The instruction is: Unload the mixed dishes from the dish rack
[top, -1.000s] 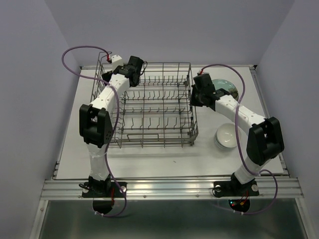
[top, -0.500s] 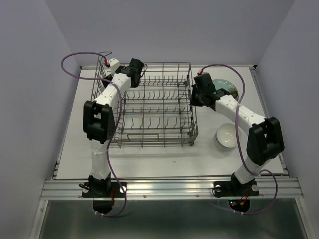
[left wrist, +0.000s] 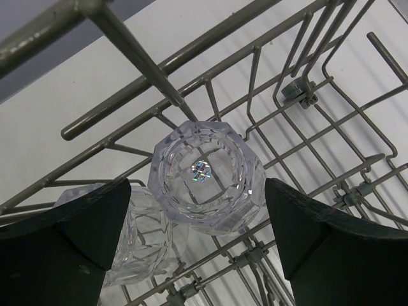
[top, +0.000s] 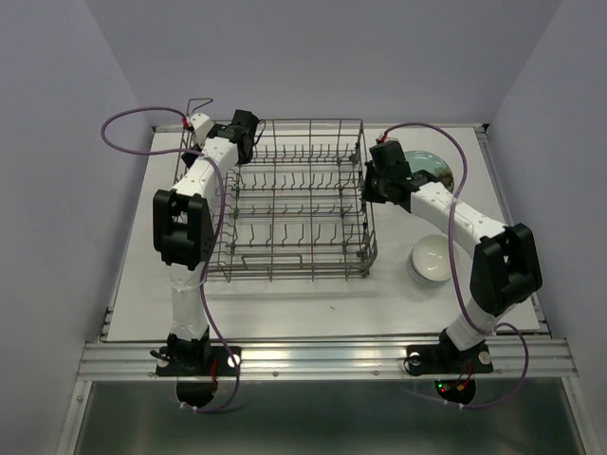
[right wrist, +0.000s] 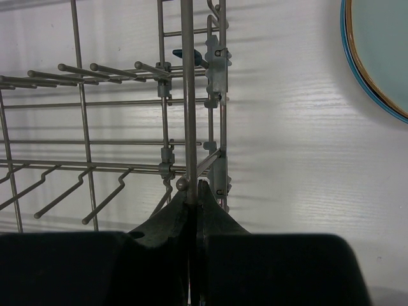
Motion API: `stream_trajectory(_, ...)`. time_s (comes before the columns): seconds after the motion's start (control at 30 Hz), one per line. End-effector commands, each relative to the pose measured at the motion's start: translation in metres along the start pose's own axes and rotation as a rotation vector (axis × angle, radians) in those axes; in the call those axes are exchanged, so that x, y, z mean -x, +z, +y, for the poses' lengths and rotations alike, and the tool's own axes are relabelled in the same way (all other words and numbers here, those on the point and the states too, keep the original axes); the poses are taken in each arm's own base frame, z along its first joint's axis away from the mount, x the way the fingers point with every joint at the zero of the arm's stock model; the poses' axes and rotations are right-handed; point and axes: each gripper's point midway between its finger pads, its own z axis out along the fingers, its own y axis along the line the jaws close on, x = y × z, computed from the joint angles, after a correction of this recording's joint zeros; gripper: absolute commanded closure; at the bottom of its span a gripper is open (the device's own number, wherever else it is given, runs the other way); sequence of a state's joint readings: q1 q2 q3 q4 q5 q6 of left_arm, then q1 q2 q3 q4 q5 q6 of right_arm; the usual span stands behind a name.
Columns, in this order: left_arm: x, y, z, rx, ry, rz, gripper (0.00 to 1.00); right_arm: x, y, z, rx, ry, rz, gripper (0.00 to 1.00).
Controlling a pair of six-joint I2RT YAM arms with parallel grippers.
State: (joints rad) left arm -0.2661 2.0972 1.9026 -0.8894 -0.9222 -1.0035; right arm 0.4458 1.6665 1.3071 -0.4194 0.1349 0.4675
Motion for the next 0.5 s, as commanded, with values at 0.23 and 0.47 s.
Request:
stream_trajectory(0.23, 0.015, 0.011, -0.005, 0.019, -0.105, -0.043, 0.01, -0.005, -0.003, 0.006, 0.035, 0.005, 0.007, 0.99)
stream_trajectory(0.47, 0.015, 0.013, -0.013, 0.001, -0.133, -0.044, 0.01, -0.007, -0.001, 0.006, 0.038, 0.017, 0.013, 0.99)
